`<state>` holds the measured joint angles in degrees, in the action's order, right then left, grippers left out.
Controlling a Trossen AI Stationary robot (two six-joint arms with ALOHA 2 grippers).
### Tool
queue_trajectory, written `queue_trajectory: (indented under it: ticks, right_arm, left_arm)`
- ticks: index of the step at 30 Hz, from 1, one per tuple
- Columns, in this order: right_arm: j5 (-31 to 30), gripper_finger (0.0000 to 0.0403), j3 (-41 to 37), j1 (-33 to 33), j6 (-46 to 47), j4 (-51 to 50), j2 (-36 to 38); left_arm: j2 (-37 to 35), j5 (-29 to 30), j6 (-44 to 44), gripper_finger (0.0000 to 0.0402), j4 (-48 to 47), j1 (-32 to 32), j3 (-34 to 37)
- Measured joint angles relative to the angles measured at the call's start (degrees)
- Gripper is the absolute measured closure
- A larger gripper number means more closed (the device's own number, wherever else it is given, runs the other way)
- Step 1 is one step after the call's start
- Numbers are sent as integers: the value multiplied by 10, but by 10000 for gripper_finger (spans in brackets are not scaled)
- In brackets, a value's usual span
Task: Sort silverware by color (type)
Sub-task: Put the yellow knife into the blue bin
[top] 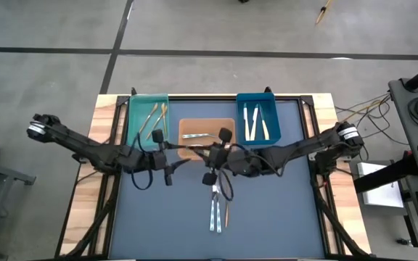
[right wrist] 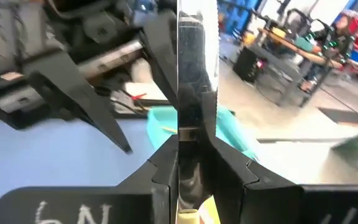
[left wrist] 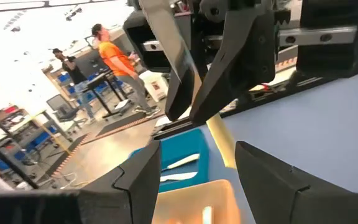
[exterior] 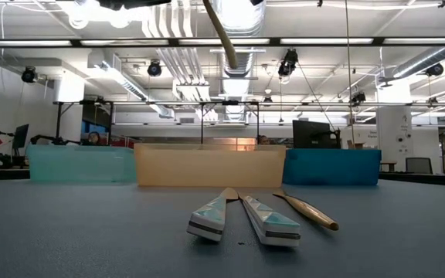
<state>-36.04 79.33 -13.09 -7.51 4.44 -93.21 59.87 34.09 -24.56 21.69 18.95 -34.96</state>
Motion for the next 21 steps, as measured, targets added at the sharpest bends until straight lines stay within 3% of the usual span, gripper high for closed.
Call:
queue_trajectory:
  ticks: [9,21]
  right_arm:
    - [31,344,100,82,16,-184,0]
    - [149,344,180,253,101,-344,1]
  left_arm:
    - [-58,0,-65,214,-23,-80,0]
    - [-57,-65,-92,214,-23,-284,0]
